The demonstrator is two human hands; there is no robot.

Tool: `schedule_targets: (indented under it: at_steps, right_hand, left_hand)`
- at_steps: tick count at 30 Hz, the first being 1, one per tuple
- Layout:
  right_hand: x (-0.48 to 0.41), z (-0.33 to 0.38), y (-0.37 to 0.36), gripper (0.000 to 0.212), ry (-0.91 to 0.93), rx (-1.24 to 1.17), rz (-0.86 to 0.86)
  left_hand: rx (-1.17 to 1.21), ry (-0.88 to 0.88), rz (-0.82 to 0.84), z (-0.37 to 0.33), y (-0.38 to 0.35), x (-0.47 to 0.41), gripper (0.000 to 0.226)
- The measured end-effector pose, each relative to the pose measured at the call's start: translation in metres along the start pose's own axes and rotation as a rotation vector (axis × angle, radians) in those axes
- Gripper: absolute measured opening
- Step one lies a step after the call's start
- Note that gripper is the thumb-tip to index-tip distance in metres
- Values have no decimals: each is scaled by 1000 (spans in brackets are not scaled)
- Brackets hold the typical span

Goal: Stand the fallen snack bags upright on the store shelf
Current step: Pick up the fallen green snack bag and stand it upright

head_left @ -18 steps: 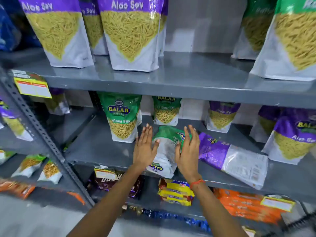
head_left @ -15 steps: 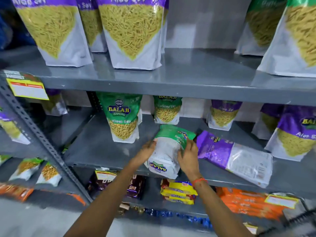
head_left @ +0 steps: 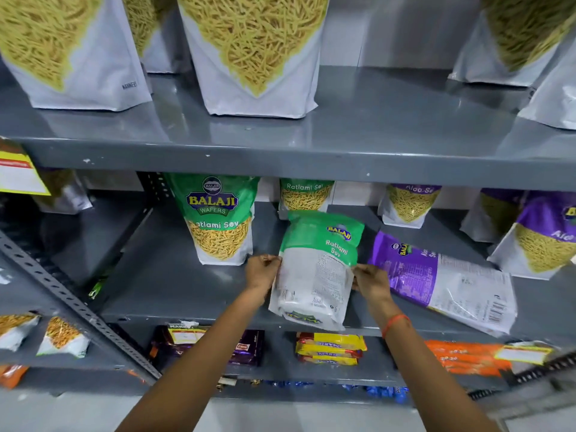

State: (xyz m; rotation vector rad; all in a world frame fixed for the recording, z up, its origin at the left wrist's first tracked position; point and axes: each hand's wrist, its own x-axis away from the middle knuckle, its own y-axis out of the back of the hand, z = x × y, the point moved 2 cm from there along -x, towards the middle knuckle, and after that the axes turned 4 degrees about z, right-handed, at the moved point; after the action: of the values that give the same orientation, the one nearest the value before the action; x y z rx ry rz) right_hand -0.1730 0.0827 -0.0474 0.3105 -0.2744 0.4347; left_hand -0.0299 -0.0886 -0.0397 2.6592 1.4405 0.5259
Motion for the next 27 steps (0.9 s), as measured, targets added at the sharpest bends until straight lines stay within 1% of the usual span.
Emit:
schedule_targets:
  at_steps: [2, 4, 6, 8, 11, 13, 15, 17, 19, 21, 23, 25, 27]
  right_hand:
    - [2, 11, 1, 10, 197, 94, -110]
    - [3, 29, -1, 8, 361, 115, -182]
    - [0, 45, -4, 9, 478, 108, -210]
    - [-7, 53, -7, 10, 538, 40, -193]
    - [-15, 48, -10, 11, 559, 21, -152]
    - [-21, 43, -11, 11, 560, -14, -96]
    - [-27, 40, -11, 24, 528, -41, -18]
    - [-35, 39, -11, 32, 453, -53, 72]
    - [-42, 39, -13, 34, 366, -55, 203]
    - [-44, 35, -14, 36, 289, -46, 332]
    - [-44, 31, -9, 35, 278, -39, 359]
    - [-42, 25, -4, 32, 296, 3, 377]
    - [-33, 23, -2, 39, 313, 69, 432]
  left_hand:
    - [37, -83, -12, -5, 3, 1, 14]
    - [27, -192, -30, -16, 5, 0, 12]
    - [7, -279, -79, -28, 7, -1, 14]
    - [-18, -317, -99, -36, 9, -2, 15]
    - [-23, -329, -95, -38, 8, -2, 16]
    - [-34, -341, -146, -34, 5, 7, 16]
    - [-53, -379, -168, -24, -4, 27, 18]
    - [-149, -468, -98, -11, -22, 47, 20]
    - [-276, -509, 6, -2, -38, 61, 34]
    - [-346, -504, 38, 3, -47, 64, 56]
    - [-358, -473, 17, 7, -47, 64, 73]
    - [-321, -438, 26, 10, -46, 60, 86]
    - [-290, -393, 59, 11, -46, 54, 98]
